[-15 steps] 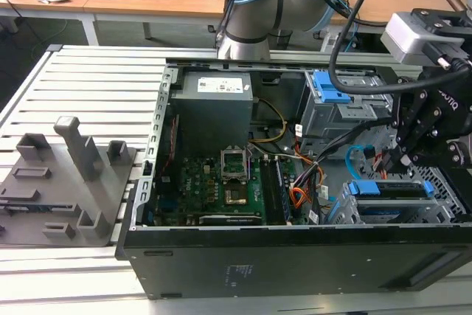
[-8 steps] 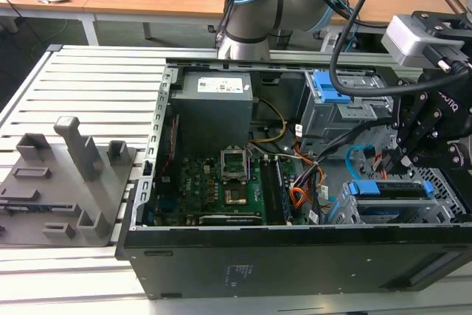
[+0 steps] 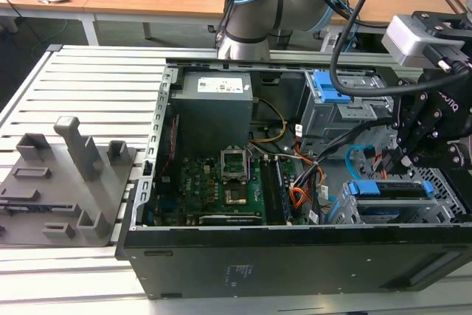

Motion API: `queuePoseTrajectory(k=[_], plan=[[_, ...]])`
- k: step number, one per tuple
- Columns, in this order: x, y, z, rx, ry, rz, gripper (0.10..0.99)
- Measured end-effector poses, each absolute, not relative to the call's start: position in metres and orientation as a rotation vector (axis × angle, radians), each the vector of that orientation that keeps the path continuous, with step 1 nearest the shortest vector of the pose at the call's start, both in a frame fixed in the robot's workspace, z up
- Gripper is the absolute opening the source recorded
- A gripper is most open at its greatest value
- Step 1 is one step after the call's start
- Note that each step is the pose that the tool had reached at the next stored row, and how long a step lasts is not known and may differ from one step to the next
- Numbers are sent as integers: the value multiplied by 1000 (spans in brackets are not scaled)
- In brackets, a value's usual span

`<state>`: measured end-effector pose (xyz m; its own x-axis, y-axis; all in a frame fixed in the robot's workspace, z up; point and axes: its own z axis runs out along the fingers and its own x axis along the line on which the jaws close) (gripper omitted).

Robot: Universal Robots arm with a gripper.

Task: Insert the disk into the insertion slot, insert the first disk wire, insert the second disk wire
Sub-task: 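Insert the first disk wire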

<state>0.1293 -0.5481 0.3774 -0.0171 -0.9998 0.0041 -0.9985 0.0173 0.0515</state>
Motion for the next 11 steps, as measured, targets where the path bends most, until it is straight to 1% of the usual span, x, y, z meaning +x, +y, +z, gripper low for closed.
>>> queuePoseTrajectory(k=[2,6,11], plan=[[131,-546,377,2175,-2212,-53,106],[141,-531,377,2175,-2212,-53,106],[141,-530,377,2175,-2212,-52,106]])
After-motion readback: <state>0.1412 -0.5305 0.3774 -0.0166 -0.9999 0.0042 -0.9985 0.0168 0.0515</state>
